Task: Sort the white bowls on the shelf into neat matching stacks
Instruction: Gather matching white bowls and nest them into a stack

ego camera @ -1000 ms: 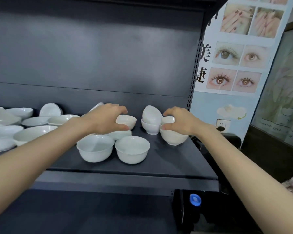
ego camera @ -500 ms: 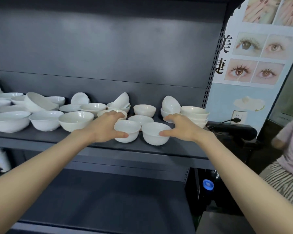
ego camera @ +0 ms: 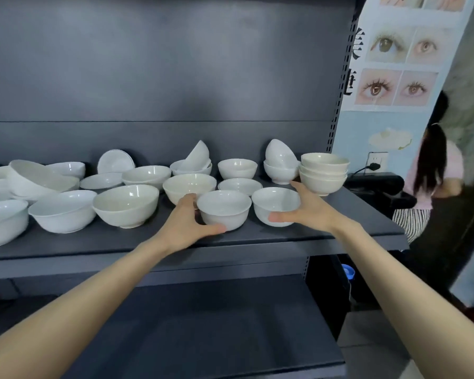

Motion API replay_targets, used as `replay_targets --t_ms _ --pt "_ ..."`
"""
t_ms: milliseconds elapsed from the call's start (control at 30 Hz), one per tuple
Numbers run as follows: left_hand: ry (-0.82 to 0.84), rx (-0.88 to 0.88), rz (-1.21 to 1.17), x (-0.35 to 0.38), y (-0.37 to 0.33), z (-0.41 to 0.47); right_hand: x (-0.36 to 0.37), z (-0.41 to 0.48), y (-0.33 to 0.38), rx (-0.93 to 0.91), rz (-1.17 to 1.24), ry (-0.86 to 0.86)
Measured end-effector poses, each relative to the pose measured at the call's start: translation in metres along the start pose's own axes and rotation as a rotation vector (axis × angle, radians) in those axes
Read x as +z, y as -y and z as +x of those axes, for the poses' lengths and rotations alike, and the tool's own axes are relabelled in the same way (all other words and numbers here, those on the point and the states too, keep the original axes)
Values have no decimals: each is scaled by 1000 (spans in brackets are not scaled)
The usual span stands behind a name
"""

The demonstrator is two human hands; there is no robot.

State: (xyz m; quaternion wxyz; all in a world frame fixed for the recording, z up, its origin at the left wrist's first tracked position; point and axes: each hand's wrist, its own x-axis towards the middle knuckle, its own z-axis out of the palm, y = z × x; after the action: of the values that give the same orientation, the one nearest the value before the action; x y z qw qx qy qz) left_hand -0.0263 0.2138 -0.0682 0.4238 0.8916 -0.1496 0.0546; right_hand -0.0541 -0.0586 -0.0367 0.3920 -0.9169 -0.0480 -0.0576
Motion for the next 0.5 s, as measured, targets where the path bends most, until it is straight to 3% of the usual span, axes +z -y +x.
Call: replay_targets --t_ms 367,500 --pt "51 -46 -233 5 14 12 2 1 6 55 34 -163" --pt "51 -37 -325 5 18 14 -9 12 22 -25 82 -185"
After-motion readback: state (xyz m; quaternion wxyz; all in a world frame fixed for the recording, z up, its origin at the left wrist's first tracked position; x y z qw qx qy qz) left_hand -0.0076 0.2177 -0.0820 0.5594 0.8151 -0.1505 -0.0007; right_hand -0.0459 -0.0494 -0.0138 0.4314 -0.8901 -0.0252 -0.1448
